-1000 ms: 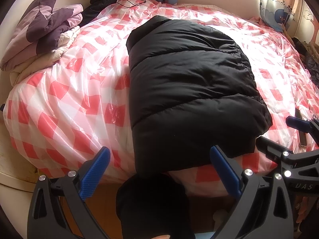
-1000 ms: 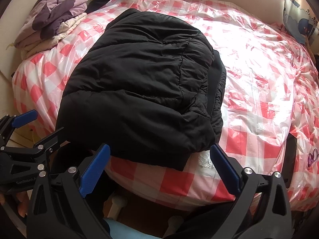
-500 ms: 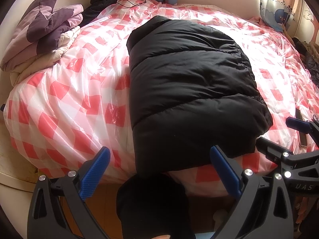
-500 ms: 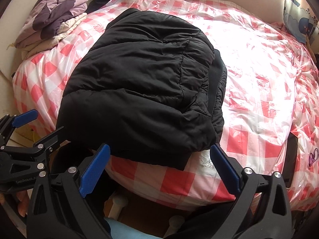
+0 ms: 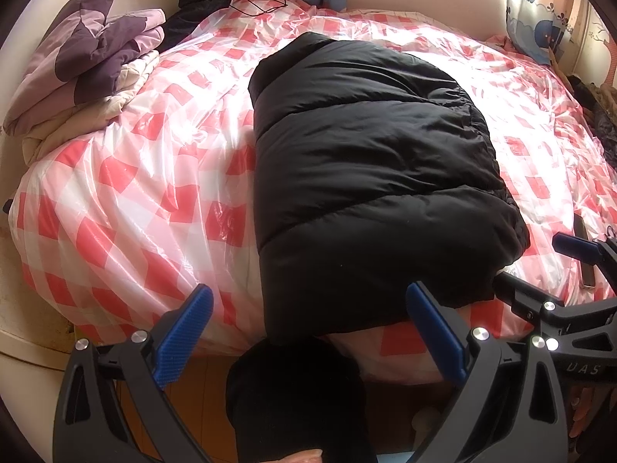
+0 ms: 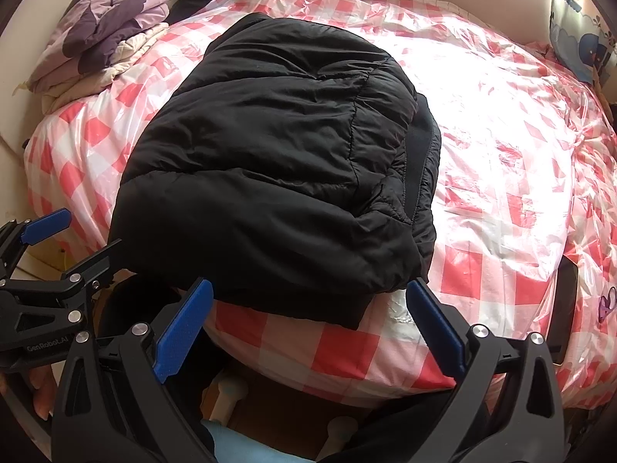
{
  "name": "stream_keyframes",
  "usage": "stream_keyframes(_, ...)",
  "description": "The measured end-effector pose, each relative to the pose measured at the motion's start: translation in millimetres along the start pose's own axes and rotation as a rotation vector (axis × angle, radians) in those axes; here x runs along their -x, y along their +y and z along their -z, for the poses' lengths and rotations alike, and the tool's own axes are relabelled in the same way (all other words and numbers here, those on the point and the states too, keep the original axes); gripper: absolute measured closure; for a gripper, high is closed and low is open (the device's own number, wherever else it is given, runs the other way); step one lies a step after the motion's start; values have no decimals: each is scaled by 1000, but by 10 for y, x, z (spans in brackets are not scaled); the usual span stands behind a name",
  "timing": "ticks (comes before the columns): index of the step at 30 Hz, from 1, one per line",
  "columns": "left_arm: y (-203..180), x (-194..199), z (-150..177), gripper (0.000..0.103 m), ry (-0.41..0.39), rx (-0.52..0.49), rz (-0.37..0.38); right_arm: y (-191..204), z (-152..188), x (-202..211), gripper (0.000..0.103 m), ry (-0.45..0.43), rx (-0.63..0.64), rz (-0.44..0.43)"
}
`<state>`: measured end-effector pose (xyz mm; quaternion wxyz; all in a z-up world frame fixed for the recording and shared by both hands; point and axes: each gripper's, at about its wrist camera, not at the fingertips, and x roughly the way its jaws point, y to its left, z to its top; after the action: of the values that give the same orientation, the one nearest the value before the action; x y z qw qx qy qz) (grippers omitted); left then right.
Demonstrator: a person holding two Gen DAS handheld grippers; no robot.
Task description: Fold large clothes
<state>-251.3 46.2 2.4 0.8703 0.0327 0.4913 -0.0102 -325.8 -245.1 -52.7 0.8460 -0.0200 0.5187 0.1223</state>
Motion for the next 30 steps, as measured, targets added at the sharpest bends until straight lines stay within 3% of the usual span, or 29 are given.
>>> stream_keyframes(30,-20,-11,-36,7,0,12,-10,-20,-24,-23,6,-1,-2,1)
